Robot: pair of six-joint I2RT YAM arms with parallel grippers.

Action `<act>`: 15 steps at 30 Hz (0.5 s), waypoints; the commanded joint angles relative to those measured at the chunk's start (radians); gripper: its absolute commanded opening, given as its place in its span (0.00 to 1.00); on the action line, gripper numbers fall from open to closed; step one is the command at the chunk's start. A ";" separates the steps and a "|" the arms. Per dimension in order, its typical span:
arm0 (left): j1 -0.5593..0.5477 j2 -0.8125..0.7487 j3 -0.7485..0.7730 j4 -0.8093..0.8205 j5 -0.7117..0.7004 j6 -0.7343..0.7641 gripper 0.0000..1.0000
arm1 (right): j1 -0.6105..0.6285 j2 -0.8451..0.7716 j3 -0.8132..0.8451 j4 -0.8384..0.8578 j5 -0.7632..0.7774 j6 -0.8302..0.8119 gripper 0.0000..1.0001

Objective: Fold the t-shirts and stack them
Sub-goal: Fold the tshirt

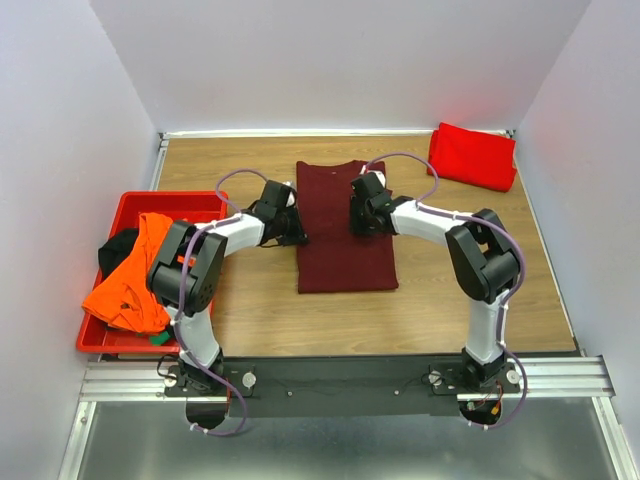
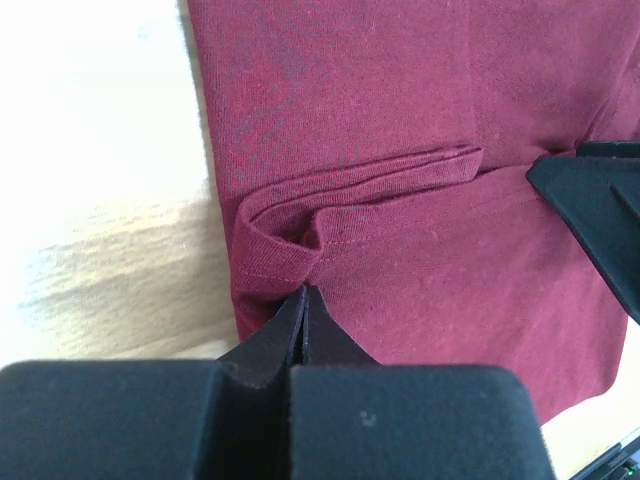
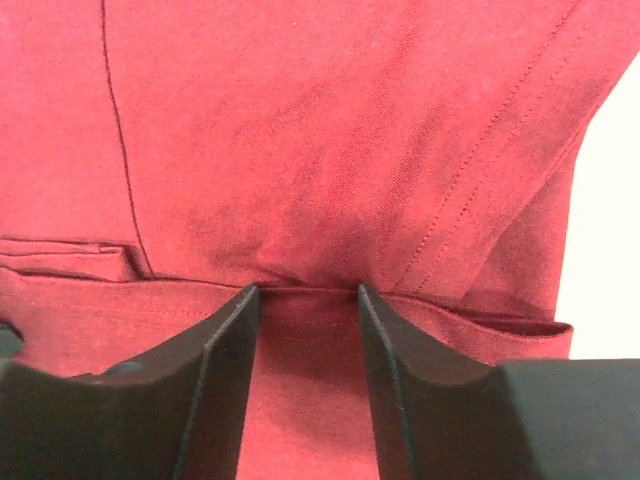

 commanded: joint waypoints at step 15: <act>0.002 -0.235 -0.019 -0.114 -0.048 0.106 0.23 | -0.100 -0.322 -0.151 -0.143 -0.118 0.048 0.71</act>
